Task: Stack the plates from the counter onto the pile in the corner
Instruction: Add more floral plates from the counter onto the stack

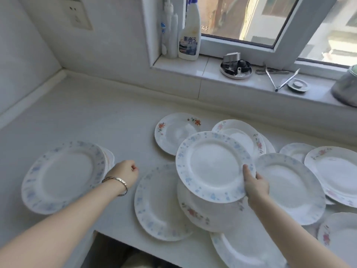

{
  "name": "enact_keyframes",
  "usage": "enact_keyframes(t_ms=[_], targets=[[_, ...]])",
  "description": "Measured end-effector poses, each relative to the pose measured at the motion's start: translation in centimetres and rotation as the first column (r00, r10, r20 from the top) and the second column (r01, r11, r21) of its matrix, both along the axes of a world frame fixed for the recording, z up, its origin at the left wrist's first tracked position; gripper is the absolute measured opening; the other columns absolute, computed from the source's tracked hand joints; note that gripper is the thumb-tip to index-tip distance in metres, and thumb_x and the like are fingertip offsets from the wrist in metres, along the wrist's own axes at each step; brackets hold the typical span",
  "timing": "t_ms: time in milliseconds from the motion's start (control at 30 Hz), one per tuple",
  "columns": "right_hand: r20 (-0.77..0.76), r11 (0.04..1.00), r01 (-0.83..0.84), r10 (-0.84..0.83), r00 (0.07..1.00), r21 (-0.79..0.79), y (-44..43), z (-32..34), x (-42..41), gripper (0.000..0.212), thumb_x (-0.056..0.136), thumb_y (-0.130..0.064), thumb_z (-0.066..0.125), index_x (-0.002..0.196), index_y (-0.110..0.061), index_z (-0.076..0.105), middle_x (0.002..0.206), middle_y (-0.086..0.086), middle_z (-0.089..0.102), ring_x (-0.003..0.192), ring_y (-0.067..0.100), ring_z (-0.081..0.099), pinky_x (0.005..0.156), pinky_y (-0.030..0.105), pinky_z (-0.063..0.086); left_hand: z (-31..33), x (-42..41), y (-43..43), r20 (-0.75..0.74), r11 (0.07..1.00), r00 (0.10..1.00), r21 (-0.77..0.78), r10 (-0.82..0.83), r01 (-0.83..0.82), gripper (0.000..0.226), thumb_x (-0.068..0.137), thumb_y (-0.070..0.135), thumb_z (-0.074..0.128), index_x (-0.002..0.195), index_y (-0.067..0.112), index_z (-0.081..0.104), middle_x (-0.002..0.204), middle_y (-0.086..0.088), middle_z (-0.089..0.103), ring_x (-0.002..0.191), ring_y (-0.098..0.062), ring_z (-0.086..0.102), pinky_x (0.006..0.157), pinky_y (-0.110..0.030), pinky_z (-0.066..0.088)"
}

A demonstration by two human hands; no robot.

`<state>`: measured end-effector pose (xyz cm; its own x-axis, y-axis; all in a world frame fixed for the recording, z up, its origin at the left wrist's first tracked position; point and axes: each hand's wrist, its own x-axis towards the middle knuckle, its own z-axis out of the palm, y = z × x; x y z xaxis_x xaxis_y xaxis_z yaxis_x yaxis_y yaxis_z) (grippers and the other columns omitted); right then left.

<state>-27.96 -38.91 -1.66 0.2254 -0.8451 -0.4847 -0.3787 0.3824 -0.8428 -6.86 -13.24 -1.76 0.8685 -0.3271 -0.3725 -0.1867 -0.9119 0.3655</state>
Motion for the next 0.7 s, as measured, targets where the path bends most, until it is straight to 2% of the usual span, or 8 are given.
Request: enact_keyframes(t_ms=[67, 200, 300, 367, 467, 600, 700], targets=[[0.057, 0.996, -0.089, 0.089, 0.994, -0.001, 2.5, 1.3, 3.1, 0.021, 0.091, -0.027, 0.057, 0.103, -0.011, 0.06, 0.087, 0.003, 0.061, 0.079, 0.024, 0.058, 0.072, 0.031, 0.051, 0.6, 1.3, 2.8, 0.011, 0.998, 0.999, -0.016, 0.054, -0.053, 0.02, 0.088, 0.012, 0.046, 0.087, 0.007, 0.065, 0.095, -0.016, 0.073, 0.092, -0.031, 0.067, 0.08, -0.034, 0.052], [0.128, 0.969, -0.244, 0.238, 0.963, 0.03, 8.2, 2.2, 9.8, 0.02, 0.089, -0.029, 0.058, 0.093, -0.009, 0.06, 0.08, 0.004, 0.061, 0.073, 0.022, 0.058, 0.07, 0.033, 0.049, 1.8, 4.1, 9.5, 0.042, 0.988, 0.988, 0.0, 0.151, -0.151, 0.022, 0.088, 0.016, 0.046, 0.068, 0.019, 0.053, 0.096, -0.011, 0.071, 0.092, -0.03, 0.065, 0.076, -0.03, 0.049], [0.134, 0.94, -0.34, 0.334, 0.933, 0.026, 13.1, 1.7, 14.7, 0.022, 0.087, -0.03, 0.06, 0.084, -0.009, 0.063, 0.081, 0.006, 0.062, 0.074, 0.021, 0.058, 0.066, 0.03, 0.048, 1.8, 6.2, 15.3, 0.041, 0.969, 0.968, 0.013, 0.246, -0.246, 0.019, 0.088, 0.016, 0.045, 0.073, 0.018, 0.057, 0.096, -0.01, 0.072, 0.091, -0.029, 0.064, 0.074, -0.029, 0.047], [0.138, 0.922, -0.385, 0.377, 0.916, 0.033, 16.5, 1.3, 17.5, 0.022, 0.088, -0.029, 0.06, 0.079, -0.008, 0.062, 0.072, 0.004, 0.059, 0.071, 0.02, 0.055, 0.061, 0.025, 0.047, 1.6, 7.4, 19.0, 0.04, 0.947, 0.947, 0.021, 0.319, -0.32, 0.018, 0.089, 0.014, 0.045, 0.077, 0.013, 0.059, 0.098, -0.013, 0.071, 0.091, -0.03, 0.063, 0.071, -0.026, 0.042], [0.099, 0.902, -0.431, 0.426, 0.899, 0.036, 21.1, 0.6, 20.6, 0.032, 0.088, -0.027, 0.06, 0.06, -0.012, 0.052, 0.06, 0.002, 0.05, 0.057, 0.016, 0.046, 0.049, 0.021, 0.04, 1.2, 8.5, 23.8, 0.053, 0.917, 0.917, 0.041, 0.394, -0.396, 0.019, 0.089, 0.015, 0.046, 0.074, 0.015, 0.056, 0.093, -0.012, 0.069, 0.082, -0.028, 0.059, 0.069, -0.025, 0.039], [0.04, 0.89, -0.454, 0.453, 0.891, 0.041, 25.1, -0.9, 22.4, 0.032, 0.088, -0.028, 0.06, 0.06, -0.015, 0.052, 0.062, 0.003, 0.052, 0.055, 0.015, 0.048, 0.048, 0.02, 0.041, 0.3, 9.7, 27.5, 0.02, 0.896, 0.898, 0.06, 0.439, -0.439, 0.021, 0.088, 0.016, 0.043, 0.077, 0.018, 0.06, 0.085, -0.005, 0.071, 0.081, -0.028, 0.066, 0.071, -0.029, 0.049], [-0.006, 0.894, -0.447, 0.447, 0.894, 0.024, 26.6, -1.6, 23.0, 0.034, 0.089, -0.026, 0.059, 0.059, -0.012, 0.049, 0.06, 0.003, 0.049, 0.056, 0.016, 0.046, 0.048, 0.025, 0.036, -0.2, 10.2, 28.3, -0.012, 0.897, 0.898, 0.053, 0.439, -0.438, 0.021, 0.087, 0.016, 0.041, 0.08, 0.017, 0.061, 0.086, -0.005, 0.072, 0.081, -0.027, 0.068, 0.075, -0.032, 0.053]])
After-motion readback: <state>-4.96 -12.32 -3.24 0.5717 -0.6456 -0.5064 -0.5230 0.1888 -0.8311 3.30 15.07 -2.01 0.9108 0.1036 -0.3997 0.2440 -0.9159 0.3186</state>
